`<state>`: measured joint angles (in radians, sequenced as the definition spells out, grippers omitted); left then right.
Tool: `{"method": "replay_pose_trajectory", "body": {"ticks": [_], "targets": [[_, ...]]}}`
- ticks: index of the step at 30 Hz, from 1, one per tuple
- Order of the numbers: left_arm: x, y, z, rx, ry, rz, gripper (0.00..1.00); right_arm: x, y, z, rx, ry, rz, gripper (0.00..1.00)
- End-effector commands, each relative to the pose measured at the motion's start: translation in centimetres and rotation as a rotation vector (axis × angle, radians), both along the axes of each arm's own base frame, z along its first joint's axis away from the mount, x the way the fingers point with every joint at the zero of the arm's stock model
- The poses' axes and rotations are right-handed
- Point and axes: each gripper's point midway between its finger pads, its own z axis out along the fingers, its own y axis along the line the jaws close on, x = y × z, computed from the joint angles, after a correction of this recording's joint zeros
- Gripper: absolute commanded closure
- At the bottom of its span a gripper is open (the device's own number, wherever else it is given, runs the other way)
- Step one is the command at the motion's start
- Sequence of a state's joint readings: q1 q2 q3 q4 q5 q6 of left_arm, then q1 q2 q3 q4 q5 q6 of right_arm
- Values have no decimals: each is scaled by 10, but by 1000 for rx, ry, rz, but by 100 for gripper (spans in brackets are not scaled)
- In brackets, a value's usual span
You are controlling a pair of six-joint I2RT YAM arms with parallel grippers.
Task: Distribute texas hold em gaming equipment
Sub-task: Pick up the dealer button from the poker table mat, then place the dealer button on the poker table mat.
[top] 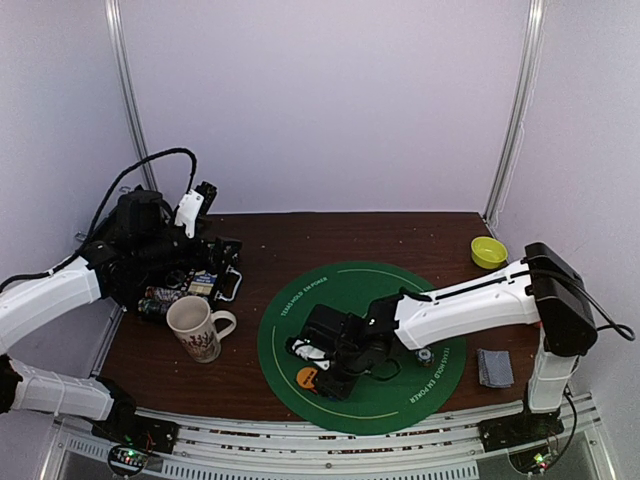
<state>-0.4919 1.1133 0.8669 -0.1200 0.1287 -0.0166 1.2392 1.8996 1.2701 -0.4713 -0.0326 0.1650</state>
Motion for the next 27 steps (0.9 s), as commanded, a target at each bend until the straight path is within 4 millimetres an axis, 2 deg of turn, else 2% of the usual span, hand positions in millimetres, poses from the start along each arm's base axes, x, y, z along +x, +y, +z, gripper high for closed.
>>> {"method": "replay_pose_trajectory", "body": {"ticks": [1, 3, 6, 9, 13, 16, 20, 24, 27], "targets": [[2, 1, 13, -17, -60, 4, 2, 9, 5, 40, 79, -34, -39, 60], [2, 1, 13, -18, -59, 2, 2, 18, 2, 52, 104, -46, -74, 61], [1, 0, 13, -18, -60, -3, 2, 44, -16, 72, 137, -64, -184, 63], [0, 1, 14, -17, -63, -3, 2, 77, -61, 86, 139, -88, -368, 64], [0, 1, 13, -16, -63, -2, 2, 105, -141, 85, 76, -111, -632, 65], [0, 2, 13, -16, -64, -1, 2, 105, -203, 78, -7, -107, -809, 64], [0, 1, 13, -16, -64, -5, 2, 91, -257, 61, -72, -71, -973, 64], [1, 0, 12, -15, -61, -7, 2, 80, -287, 29, -95, -7, -1058, 61], [1, 0, 11, -14, -57, -10, 2, 81, -290, 12, -89, 26, -1069, 61]]}}
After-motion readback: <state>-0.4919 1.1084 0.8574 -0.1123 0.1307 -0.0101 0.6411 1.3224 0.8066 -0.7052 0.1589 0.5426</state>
